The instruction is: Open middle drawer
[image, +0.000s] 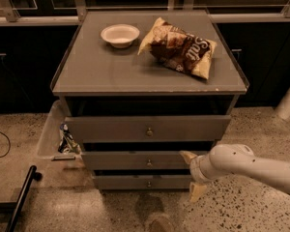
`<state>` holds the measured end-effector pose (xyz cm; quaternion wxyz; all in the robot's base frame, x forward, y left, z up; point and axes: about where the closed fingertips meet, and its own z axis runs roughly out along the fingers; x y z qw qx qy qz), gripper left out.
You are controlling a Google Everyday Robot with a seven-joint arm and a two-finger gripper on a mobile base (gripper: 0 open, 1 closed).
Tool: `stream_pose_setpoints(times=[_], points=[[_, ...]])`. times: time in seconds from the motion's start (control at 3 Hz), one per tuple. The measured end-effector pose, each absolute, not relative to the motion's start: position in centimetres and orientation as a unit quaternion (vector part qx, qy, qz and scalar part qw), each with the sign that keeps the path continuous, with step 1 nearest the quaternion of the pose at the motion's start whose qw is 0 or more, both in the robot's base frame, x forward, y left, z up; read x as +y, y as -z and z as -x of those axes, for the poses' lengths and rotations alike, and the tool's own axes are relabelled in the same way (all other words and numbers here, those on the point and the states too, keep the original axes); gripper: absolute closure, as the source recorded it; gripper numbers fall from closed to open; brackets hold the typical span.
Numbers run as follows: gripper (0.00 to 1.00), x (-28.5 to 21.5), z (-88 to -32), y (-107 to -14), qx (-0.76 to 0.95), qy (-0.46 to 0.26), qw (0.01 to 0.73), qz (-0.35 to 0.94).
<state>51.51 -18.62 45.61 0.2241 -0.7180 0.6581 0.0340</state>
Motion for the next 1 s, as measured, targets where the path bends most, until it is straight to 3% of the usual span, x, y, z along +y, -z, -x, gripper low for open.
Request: stream_pose_setpoints(times=[0.33, 1.0], points=[[0.0, -19.5, -54.2, -45.2, 0.647, -0.003, 0.256, 0.718], [0.0, -21.8, -59.1, -43.6, 0.647, -0.01, 0.315, 0.695]])
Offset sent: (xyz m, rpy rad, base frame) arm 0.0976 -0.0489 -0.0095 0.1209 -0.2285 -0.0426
